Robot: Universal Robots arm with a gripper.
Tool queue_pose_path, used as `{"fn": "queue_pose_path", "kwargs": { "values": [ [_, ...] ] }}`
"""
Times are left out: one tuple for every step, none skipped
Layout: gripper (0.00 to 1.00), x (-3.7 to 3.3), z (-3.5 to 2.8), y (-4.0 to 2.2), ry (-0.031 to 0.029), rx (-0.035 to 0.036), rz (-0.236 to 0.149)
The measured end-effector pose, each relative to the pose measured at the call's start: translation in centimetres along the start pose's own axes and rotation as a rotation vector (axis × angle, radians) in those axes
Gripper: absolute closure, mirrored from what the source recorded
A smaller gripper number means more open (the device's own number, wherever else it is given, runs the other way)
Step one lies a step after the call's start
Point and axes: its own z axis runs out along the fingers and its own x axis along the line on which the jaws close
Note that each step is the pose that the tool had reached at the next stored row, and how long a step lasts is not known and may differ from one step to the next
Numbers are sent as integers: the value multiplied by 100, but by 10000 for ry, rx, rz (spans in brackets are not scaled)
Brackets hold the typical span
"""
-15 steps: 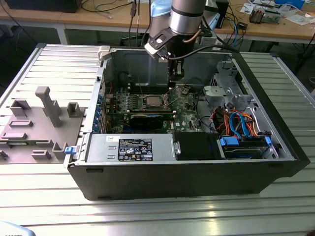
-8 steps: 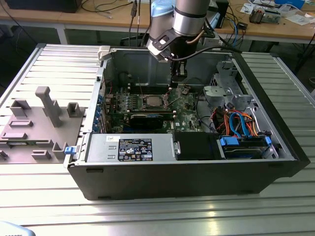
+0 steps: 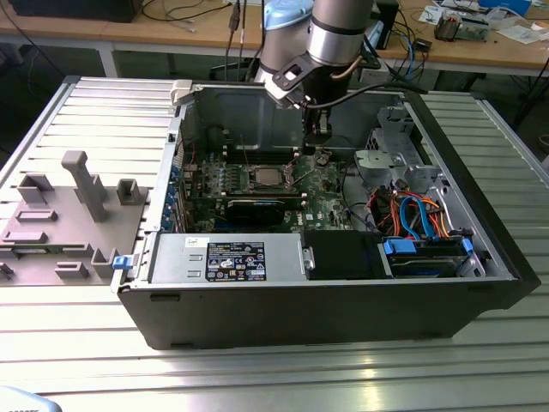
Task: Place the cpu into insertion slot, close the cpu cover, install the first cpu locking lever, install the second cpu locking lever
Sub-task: 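Close the cpu cover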
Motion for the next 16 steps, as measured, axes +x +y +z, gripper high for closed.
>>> {"fn": "queue_pose_path", "kwargs": {
  "values": [
    [89, 0, 4, 20, -1, 1, -1],
    [89, 0, 5, 45, 0, 2, 0],
    [89, 0, 7, 70, 1, 3, 0],
    [89, 0, 9, 92, 2, 3, 0],
    [89, 0, 10, 107, 1, 4, 0],
    [89, 0, 11, 121, 1, 4, -1],
    [89, 0, 12, 133, 1, 6, -1],
    [89, 0, 13, 151, 1, 6, 0],
    [89, 0, 14, 165, 1, 7, 0],
    [89, 0, 15, 177, 1, 7, 0],
    [89, 0, 17, 189, 1, 8, 0],
    [89, 0, 18, 200, -1, 8, 0],
    [89, 1, 19, 210, -2, 9, -1],
    [89, 4, 23, 229, -1, 9, 0],
    [89, 7, 25, 236, 0, 8, 0],
    [89, 9, 27, 246, 2, 8, 0]
  ]
}}
